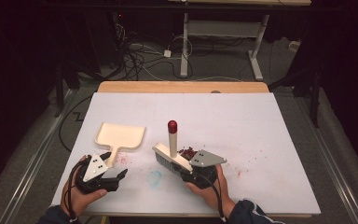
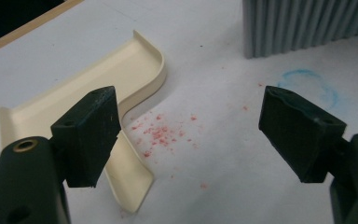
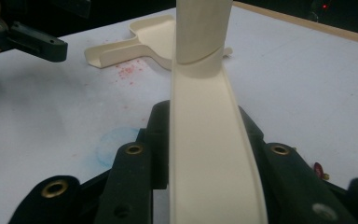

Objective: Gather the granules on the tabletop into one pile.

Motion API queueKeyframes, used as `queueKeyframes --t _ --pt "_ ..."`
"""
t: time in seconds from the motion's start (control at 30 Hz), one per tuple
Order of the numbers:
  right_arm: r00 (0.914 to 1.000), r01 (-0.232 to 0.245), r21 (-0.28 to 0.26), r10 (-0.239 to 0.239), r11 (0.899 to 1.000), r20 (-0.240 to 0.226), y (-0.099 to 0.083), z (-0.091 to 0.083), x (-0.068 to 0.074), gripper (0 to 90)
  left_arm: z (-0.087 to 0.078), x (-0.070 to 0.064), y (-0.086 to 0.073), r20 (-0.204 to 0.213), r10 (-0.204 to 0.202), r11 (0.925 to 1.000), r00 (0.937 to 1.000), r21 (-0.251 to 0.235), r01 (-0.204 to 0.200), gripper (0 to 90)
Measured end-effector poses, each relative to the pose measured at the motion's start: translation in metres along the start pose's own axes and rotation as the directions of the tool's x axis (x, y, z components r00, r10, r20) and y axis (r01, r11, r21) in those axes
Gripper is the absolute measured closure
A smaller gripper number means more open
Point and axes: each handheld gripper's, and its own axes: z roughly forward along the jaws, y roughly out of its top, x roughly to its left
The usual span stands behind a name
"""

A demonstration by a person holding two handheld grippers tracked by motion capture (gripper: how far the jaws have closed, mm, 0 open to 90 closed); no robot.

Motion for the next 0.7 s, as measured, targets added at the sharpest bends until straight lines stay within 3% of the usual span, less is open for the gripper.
queueKeyframes --t 0.13,0.23,0.37,0.53,0.7 --pt "0.9963 -0.017 -0.005 0.017 1.0 0.084 0.0 0.004 -0.001 67.7 0.0 0.001 -0.001 0.001 -0.002 1.0 1.0 0.002 0.002 20.1" --pt "0.9871 -0.078 -0.001 0.077 0.997 0.14 -0.001 0.002 -0.008 67.6 0.0 0.0 -0.001 0.005 0.0 1.0 1.0 0.002 0.0 20.1" --pt "0.9744 -0.117 0.006 0.114 0.993 0.194 0.0 -0.002 -0.014 67.6 0.001 -0.001 0.0 0.009 0.011 0.9999 0.9999 0.006 -0.011 20.1" --pt "0.963 -0.127 0.015 0.119 0.992 0.242 0.005 -0.01 -0.019 67.8 0.001 -0.001 0.0 0.01 0.026 0.9997 0.9996 -0.002 -0.026 20.1" --pt "0.9642 -0.129 0.008 0.123 0.992 0.235 0.009 -0.018 -0.024 67.8 0.0 -0.002 0.0 0.015 0.017 0.9998 0.9997 0.002 -0.017 20.1"
